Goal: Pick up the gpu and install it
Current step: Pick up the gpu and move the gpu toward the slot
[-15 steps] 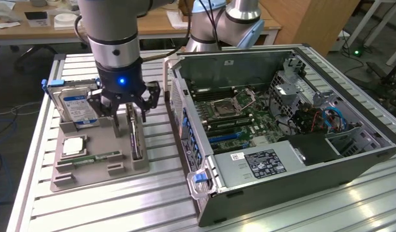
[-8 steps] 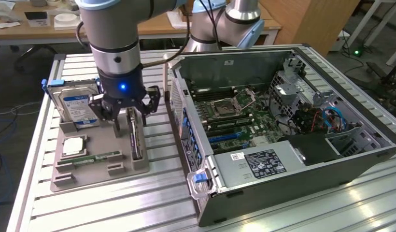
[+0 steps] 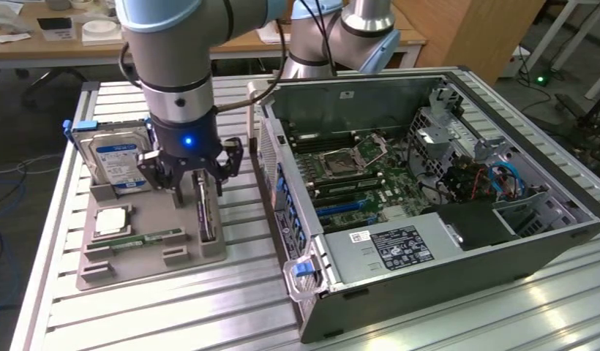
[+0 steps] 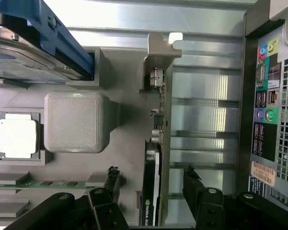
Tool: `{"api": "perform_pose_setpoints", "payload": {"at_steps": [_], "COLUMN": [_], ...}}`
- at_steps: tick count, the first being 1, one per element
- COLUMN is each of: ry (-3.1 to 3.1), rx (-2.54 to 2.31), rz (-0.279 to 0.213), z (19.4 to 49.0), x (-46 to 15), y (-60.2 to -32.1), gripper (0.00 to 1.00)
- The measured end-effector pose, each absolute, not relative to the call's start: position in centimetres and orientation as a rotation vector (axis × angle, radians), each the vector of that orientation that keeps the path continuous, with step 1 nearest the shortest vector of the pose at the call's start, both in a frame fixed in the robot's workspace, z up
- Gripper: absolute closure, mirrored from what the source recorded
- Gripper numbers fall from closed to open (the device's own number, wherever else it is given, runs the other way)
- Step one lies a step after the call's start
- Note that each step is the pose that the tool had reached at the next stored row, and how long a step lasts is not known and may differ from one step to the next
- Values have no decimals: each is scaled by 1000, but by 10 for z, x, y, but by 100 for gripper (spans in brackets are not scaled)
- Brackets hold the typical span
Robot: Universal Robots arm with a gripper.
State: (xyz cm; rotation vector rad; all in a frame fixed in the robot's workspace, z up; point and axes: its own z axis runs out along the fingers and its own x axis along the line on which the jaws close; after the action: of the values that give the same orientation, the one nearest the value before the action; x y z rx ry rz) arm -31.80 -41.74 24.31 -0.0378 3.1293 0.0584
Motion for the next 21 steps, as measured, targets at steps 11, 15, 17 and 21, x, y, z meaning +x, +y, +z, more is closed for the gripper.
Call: {"api": "perform_pose_setpoints", "payload": {"at_steps": [11, 15, 17, 21], "ry": [3129, 3129, 3129, 3130], "rx": [-38, -38, -38, -38], "rz": [58, 58, 58, 58], "z": [223, 216, 212, 210], "x": [-318, -318, -318, -318], "y": [-418, -418, -418, -418], "gripper": [35, 35, 35, 35]}}
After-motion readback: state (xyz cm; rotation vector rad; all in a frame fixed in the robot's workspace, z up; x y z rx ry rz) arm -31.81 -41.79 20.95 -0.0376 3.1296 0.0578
